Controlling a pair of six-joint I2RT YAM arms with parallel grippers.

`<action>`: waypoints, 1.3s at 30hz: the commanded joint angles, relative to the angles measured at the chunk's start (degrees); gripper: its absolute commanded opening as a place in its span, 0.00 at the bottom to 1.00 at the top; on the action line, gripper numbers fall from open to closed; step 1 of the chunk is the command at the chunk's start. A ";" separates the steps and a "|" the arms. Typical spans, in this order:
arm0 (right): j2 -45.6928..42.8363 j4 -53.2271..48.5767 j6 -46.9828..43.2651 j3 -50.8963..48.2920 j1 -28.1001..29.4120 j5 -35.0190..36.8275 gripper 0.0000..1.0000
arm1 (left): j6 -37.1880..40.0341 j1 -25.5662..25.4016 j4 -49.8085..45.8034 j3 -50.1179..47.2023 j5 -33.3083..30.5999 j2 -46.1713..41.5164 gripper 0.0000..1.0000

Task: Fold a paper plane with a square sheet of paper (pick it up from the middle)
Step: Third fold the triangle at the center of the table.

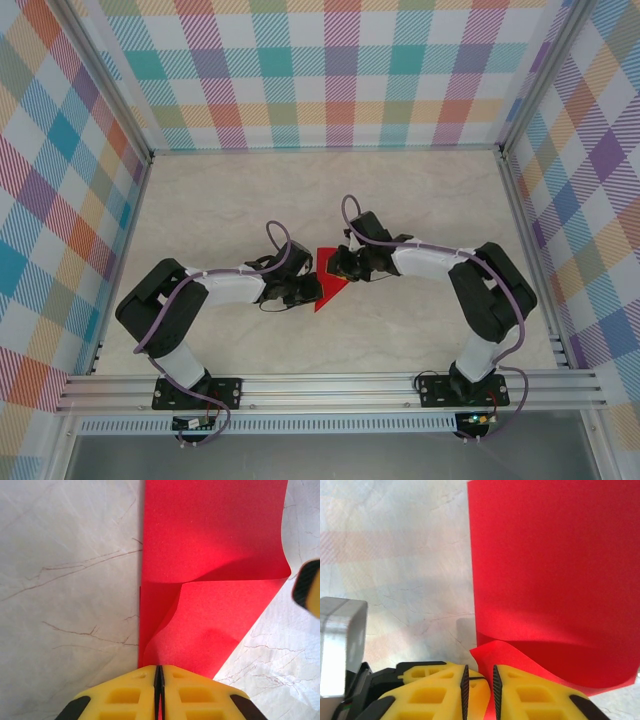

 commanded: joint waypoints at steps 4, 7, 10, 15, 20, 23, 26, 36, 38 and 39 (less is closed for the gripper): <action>3.90 -0.70 -0.24 0.82 0.56 -4.21 0.12 | -0.32 -0.23 -3.52 -0.35 -2.62 1.68 0.11; 5.94 -1.28 -0.62 2.22 0.65 -4.67 0.09 | -0.42 -0.15 -3.57 -0.25 -2.53 1.76 0.11; 7.35 -2.89 -0.94 3.23 0.65 -4.27 0.09 | -0.59 -0.16 -3.53 -0.06 -2.48 1.77 0.11; 8.44 -5.65 -1.75 3.88 0.65 -2.43 0.08 | -0.35 -0.22 -3.87 1.04 -2.03 1.55 0.11; 9.29 -8.73 -2.63 4.77 0.65 -0.32 0.08 | 0.27 -0.20 -3.60 3.33 -1.22 -0.54 0.11; 9.78 -9.19 -2.82 4.80 0.65 0.00 0.08 | 0.55 -0.22 -3.14 4.60 -2.39 -1.98 0.12; 10.01 -9.27 -2.75 4.79 0.65 0.00 0.07 | 0.38 -0.06 -4.42 5.85 -5.45 -0.94 0.11; 10.80 -8.74 -2.65 4.79 0.65 -0.65 0.05 | 0.82 -0.14 -4.18 8.42 -6.78 3.54 0.08; 10.80 -8.54 -2.62 4.79 0.65 -0.79 0.05 | 0.88 -0.10 -3.59 8.65 -5.95 4.17 0.08; 10.80 -8.42 -2.56 4.79 0.64 -0.87 0.05 | 0.82 -0.12 -3.49 8.66 -5.72 4.48 0.08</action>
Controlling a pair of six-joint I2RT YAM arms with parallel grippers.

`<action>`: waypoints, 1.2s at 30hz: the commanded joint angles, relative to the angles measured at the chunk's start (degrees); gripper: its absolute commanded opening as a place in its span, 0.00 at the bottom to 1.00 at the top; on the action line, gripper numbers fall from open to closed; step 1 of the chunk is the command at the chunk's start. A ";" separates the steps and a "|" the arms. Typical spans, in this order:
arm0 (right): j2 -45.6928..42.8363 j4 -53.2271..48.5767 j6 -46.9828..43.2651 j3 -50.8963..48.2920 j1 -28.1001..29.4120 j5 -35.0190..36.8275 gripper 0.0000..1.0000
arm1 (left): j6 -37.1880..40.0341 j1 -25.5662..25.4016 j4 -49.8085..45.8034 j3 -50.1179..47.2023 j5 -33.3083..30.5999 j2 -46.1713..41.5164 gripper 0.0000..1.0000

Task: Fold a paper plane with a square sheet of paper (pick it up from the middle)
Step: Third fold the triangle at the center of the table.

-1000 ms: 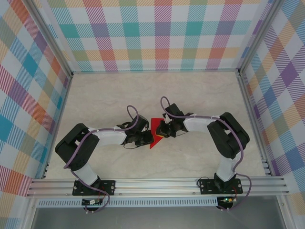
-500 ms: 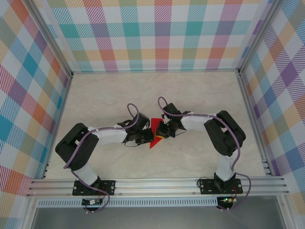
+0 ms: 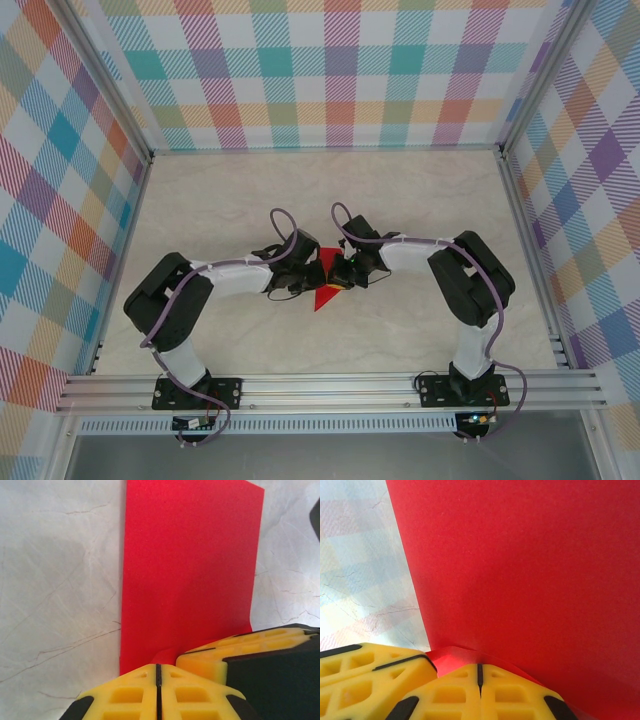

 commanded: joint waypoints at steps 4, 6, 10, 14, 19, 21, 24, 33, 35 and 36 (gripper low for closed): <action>2.56 -1.76 -0.57 0.15 0.28 1.27 0.05 | 0.63 -0.17 -1.09 1.41 -0.58 2.13 0.08; 2.56 -1.40 -0.62 0.02 0.28 1.13 0.05 | 0.71 -0.13 -1.88 1.35 -2.33 2.18 0.08; 2.47 -0.95 -0.49 0.02 0.28 0.87 0.05 | 0.74 -0.15 -2.47 1.19 -4.18 2.48 0.08; 2.21 -0.78 -0.39 -0.07 0.28 0.94 0.04 | 0.51 -0.18 -2.09 0.81 -4.36 3.53 0.08; 1.94 -0.42 -0.21 -0.33 0.34 0.63 0.04 | 0.35 -0.08 -2.10 0.48 -4.91 3.85 0.08; 1.79 -0.15 -0.17 -0.49 0.19 0.35 0.04 | 0.40 -0.15 -2.45 0.47 -5.09 3.68 0.08; 0.09 1.28 0.05 -1.25 -0.03 -0.44 0.04 | 0.36 -0.16 -3.04 0.10 -5.09 3.57 0.07; -6.72 11.11 0.30 -6.93 -1.31 -5.72 0.05 | 0.18 -0.15 -4.53 -2.50 -4.56 2.99 0.06; -5.96 12.49 0.65 -8.25 -1.46 -6.38 0.05 | 0.22 -0.11 -4.71 -2.70 -4.65 3.02 0.06; -5.66 12.84 0.74 -8.66 -1.53 -6.58 0.05 | 0.22 -0.10 -4.85 -2.75 -4.73 3.13 0.06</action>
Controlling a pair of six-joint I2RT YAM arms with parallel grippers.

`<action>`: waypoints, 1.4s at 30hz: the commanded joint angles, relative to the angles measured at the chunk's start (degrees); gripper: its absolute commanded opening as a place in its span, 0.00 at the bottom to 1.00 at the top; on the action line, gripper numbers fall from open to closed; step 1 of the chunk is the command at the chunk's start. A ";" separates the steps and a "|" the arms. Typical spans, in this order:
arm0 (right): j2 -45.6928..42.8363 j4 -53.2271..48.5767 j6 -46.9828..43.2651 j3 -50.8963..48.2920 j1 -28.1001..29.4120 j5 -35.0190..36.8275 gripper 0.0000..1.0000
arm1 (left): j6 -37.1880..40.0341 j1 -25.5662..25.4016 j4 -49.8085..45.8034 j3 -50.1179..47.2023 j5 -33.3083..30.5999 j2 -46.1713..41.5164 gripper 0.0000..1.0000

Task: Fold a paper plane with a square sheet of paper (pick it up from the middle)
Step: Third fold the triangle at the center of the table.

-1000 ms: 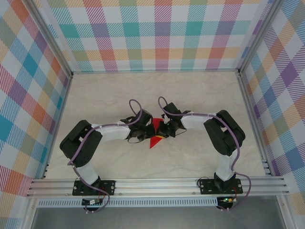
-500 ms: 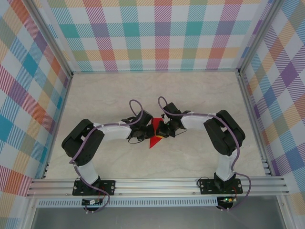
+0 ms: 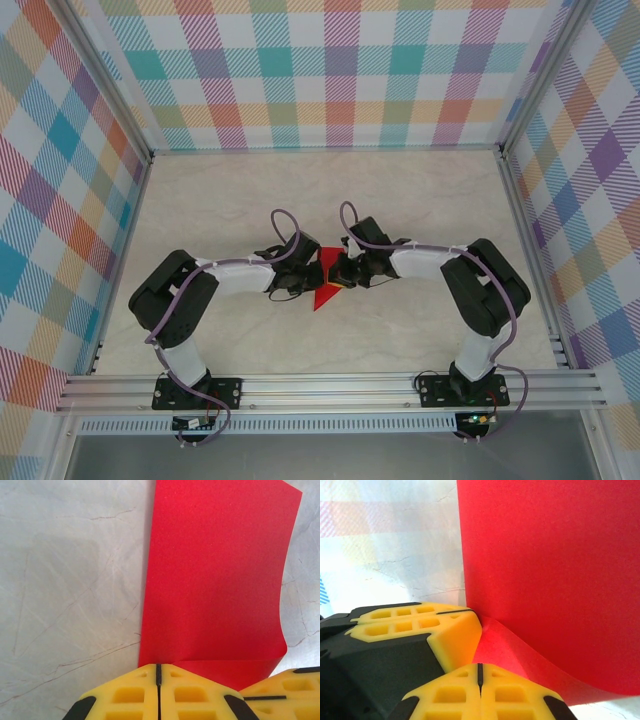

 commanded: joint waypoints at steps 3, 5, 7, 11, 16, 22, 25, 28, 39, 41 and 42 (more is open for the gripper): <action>1.24 4.40 0.69 -3.25 -0.63 -2.33 0.04 | 0.08 -0.24 -5.54 -2.58 -2.58 1.77 0.06; 1.62 4.89 0.49 -4.23 -0.96 -1.97 0.04 | 0.03 -0.18 -6.09 -2.53 -3.02 1.92 0.06; 1.95 5.44 0.23 -5.08 -1.39 -1.43 0.04 | 0.01 -0.14 -6.76 -2.53 -3.55 2.04 0.06; 2.54 5.08 -0.79 -5.88 -2.19 0.08 0.04 | 0.10 -0.15 -7.94 -2.57 -4.57 2.33 0.06; 0.38 4.36 -1.36 -5.77 -2.56 -0.46 0.04 | 0.19 -0.26 -8.21 -3.04 -4.79 2.33 0.05; -0.93 3.81 -0.91 -5.12 -3.95 0.48 0.04 | 0.29 -0.20 -8.06 -3.17 -4.66 2.34 0.05; 1.37 4.09 0.35 -5.36 -5.01 0.64 0.04 | 0.31 -0.25 -7.86 -3.24 -4.44 2.41 0.05; 2.70 2.75 1.61 -5.51 -5.40 2.53 0.04 | 0.31 -0.24 -7.83 -3.33 -4.24 2.56 0.05; -1.17 4.07 3.61 -5.91 -6.76 2.62 0.04 | 0.31 -0.25 -7.62 -3.53 -4.03 2.49 0.05; 0.44 4.18 3.88 -5.91 -7.05 2.51 0.04 | 0.29 -0.21 -7.44 -3.55 -3.88 2.52 0.05; 1.15 4.08 4.05 -5.89 -7.09 2.60 0.04 | 0.26 -0.25 -7.36 -3.59 -3.79 2.52 0.05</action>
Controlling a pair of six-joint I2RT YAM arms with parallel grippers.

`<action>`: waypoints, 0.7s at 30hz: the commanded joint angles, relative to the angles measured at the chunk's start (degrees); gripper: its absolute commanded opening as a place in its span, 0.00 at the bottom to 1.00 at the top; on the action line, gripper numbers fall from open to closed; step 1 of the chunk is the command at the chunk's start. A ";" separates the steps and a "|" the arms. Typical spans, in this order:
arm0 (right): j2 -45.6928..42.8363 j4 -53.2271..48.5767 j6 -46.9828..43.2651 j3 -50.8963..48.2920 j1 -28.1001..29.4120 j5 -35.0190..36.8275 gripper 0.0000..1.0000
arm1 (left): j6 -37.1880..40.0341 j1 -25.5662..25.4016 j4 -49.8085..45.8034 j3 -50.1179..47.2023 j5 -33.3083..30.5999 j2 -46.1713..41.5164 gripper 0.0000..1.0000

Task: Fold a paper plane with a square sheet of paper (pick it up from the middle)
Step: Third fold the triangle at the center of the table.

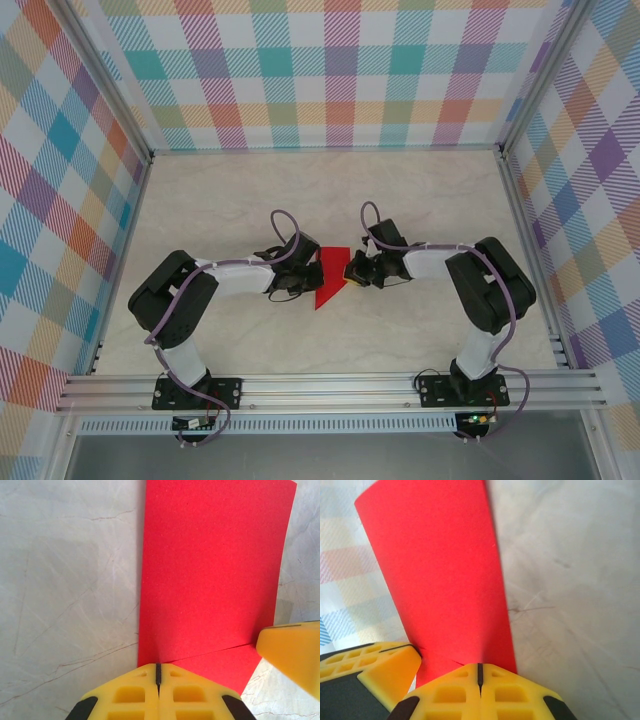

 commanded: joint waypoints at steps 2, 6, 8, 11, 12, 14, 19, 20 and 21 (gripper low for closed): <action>2.33 -0.71 1.51 -0.77 -0.36 1.18 0.04 | 0.33 -0.22 -7.70 -3.13 -3.47 2.65 0.05; -0.66 -3.42 1.40 -0.64 -0.41 3.99 0.04 | 0.29 -0.20 -7.66 -3.13 -3.37 2.65 0.05; -4.91 -3.40 1.16 -1.28 -0.40 5.21 0.04 | 0.31 -0.19 -7.66 -3.15 -3.37 2.54 0.05; -11.05 -1.68 1.37 -3.14 -0.05 5.06 0.04 | 0.12 -0.16 -7.68 -3.10 -3.39 2.62 0.04; -11.99 -1.11 1.63 -3.68 0.27 3.98 0.04 | 0.12 -0.20 -7.68 -3.01 -3.37 2.65 0.04; -12.50 0.72 3.21 -5.15 1.64 1.08 0.04 | -0.08 -0.21 -7.66 -2.93 -3.46 2.81 0.04; -11.50 10.38 10.31 -10.67 5.21 -2.26 0.03 | -0.25 -0.23 -7.66 -2.65 -3.72 3.35 0.04; -11.30 12.32 11.53 -11.30 5.89 -2.34 0.03 | -0.32 -0.19 -7.66 -2.71 -3.72 3.35 0.04; -11.00 14.11 12.68 -11.71 6.86 -2.44 0.03 | -0.42 -0.19 -7.66 -2.77 -3.79 3.35 0.04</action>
